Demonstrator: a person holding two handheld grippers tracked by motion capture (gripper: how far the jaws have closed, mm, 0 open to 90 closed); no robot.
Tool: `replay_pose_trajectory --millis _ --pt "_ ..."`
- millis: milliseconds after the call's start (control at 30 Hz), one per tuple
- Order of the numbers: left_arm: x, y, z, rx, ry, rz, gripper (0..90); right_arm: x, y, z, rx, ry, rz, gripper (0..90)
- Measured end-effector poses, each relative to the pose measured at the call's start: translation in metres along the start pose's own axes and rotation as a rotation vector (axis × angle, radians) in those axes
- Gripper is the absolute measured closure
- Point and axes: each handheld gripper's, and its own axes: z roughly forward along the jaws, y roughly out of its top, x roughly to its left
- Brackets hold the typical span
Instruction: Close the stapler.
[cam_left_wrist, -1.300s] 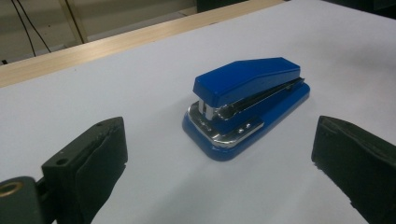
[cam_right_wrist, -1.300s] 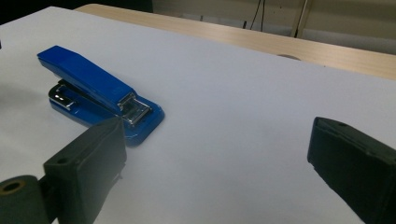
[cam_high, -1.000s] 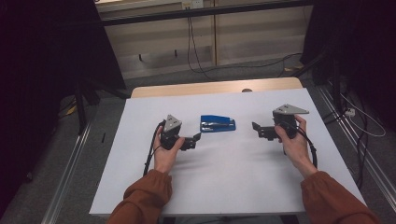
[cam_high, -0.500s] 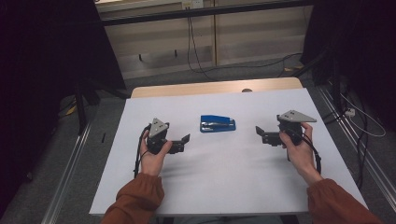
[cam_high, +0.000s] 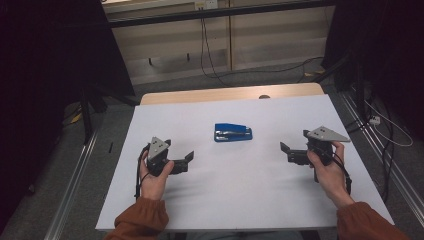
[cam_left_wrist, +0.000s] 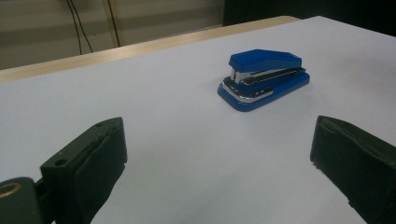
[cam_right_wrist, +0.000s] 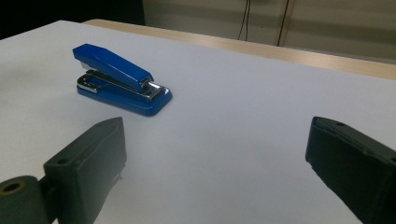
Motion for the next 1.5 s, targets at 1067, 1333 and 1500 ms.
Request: replay_pose_trajectory --millis 1067,1333,1500 --pt "-0.013 -0.024 -0.062 -0.067 0.087 0.025 4.0 0.005 -0.03 -0.064 -0.053 -0.04 0.052 5.1" --pt "-0.016 -0.025 -0.067 -0.073 0.082 0.026 3.9 0.003 -0.037 -0.075 -0.069 -0.076 0.035 5.1" --pt "-0.015 -0.028 -0.066 -0.072 0.088 0.006 4.0 0.005 -0.041 -0.077 -0.07 -0.082 0.012 5.0"
